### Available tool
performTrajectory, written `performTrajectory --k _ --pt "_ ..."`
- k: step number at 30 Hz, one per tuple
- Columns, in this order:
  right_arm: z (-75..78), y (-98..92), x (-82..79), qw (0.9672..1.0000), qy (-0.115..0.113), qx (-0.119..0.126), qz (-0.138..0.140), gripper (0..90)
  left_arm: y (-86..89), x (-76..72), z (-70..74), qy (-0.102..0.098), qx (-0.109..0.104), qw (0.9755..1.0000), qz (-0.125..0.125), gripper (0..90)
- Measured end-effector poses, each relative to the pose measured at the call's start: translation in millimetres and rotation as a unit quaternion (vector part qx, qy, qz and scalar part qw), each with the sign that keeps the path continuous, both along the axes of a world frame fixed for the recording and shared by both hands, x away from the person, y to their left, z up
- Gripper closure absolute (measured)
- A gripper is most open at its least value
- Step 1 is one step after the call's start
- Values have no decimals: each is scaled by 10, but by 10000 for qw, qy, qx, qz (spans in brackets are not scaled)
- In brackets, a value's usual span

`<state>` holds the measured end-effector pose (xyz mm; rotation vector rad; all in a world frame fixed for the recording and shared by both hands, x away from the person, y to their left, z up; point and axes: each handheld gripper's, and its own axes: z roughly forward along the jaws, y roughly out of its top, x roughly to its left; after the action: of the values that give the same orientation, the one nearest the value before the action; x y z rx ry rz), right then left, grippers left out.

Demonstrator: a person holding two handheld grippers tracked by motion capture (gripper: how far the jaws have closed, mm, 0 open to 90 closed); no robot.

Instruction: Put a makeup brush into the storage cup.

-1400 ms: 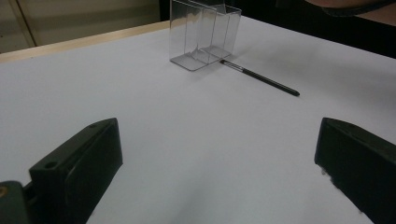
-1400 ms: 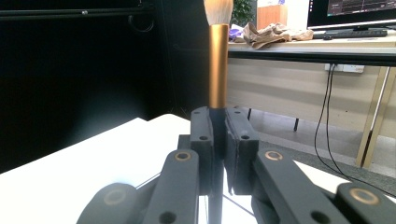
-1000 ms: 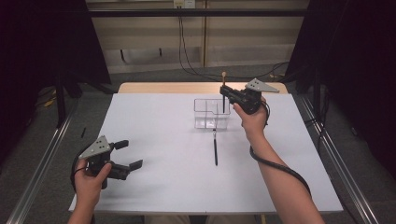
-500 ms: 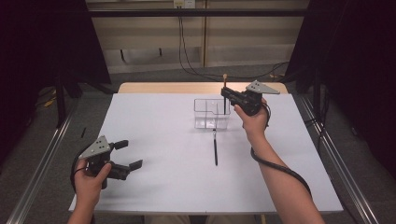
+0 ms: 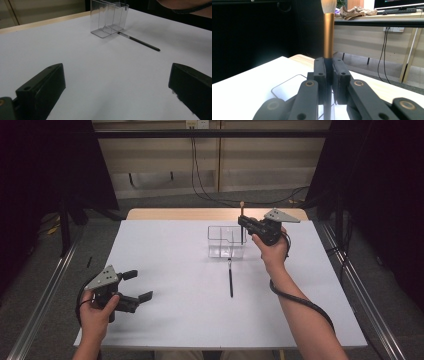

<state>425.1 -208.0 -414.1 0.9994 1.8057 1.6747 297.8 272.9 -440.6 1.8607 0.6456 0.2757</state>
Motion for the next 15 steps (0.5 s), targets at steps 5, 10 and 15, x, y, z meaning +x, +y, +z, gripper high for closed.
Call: performTrajectory --k 5,10,15 --pt "-25 -18 -8 10000 27 11 -2 832 -2 2 -10 13 -18 10000 -31 9" --pt "-50 -27 -11 10000 45 20 -16 831 -3 4 -8 15 -31 10000 -32 9" --pt "-53 -30 -11 10000 51 10 -19 830 -5 4 -9 12 -22 10000 -26 9"
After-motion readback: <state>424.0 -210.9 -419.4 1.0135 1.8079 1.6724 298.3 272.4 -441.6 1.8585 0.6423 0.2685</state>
